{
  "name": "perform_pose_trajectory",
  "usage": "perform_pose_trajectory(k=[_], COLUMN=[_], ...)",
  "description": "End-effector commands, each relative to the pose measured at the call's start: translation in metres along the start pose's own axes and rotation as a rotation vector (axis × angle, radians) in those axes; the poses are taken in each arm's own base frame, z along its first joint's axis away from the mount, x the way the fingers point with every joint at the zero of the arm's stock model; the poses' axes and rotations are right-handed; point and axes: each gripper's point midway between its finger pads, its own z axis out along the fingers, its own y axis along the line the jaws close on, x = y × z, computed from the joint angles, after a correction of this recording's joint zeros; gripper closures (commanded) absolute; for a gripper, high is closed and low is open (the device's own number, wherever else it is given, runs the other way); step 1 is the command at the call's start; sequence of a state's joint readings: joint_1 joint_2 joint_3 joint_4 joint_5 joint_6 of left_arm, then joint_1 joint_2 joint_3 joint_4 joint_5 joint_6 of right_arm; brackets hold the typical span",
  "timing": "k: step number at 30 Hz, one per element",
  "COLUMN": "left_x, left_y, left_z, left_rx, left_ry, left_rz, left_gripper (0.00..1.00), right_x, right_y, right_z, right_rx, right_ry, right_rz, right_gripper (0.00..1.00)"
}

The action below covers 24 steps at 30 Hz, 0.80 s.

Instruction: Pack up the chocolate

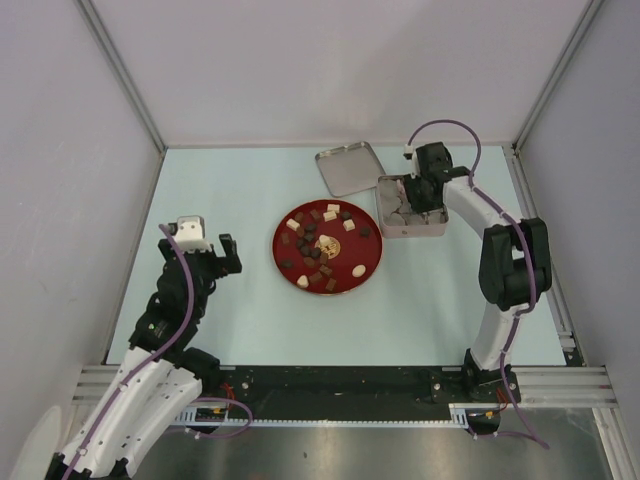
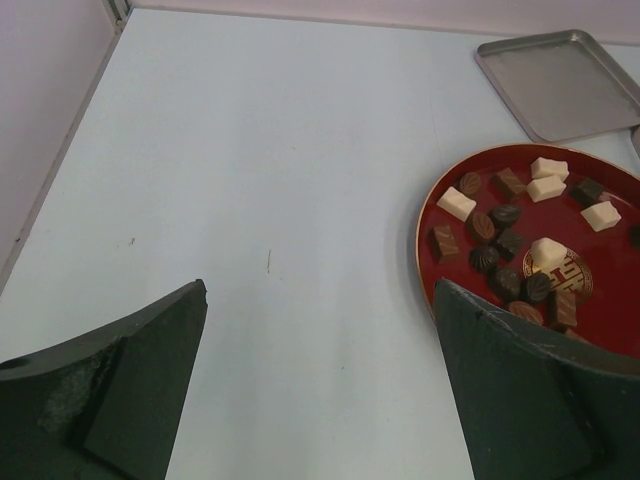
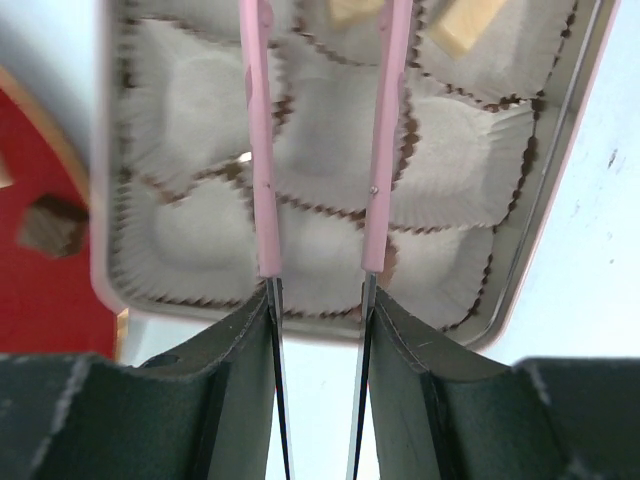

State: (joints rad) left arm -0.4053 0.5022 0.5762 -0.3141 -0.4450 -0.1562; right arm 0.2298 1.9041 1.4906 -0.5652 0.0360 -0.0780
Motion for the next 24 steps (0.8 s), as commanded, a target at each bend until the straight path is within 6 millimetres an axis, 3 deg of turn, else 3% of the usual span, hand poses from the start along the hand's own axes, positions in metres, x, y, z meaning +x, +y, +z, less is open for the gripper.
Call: perform_pose_trajectory(k=[1, 7, 8, 15, 21, 24], left_x=[-0.003, 0.002, 0.004, 0.011, 0.017, 0.017], left_y=[0.000, -0.003, -0.004, -0.008, -0.011, -0.010], left_z=[0.003, 0.007, 0.008, 0.015, 0.019, 0.019], left_rx=[0.000, 0.003, 0.004, 0.010, 0.016, 0.017], left_ry=[-0.019, 0.003, 0.011, 0.048, 0.074, 0.074], left_rz=[-0.004, 0.006, 0.008, 0.027, 0.038, 0.040], left_gripper=[0.00, 0.00, 0.00, 0.00, 0.00, 0.00], right_x=[-0.032, -0.017, -0.014, 0.026, 0.057, 0.064], right_y=[0.037, 0.090, 0.108, 0.170, 0.198, 0.206], right_z=[-0.049, -0.070, -0.077, -0.079, -0.063, -0.059], right_rx=[-0.069, -0.137, -0.162, -0.252, -0.270, -0.285], right_ry=[-0.143, -0.136, -0.142, -0.084, -0.011, 0.002], right_rz=[-0.020, -0.119, -0.150, -0.286, -0.410, -0.442], right_gripper=[0.59, 0.58, 0.58, 0.58, 0.58, 0.58])
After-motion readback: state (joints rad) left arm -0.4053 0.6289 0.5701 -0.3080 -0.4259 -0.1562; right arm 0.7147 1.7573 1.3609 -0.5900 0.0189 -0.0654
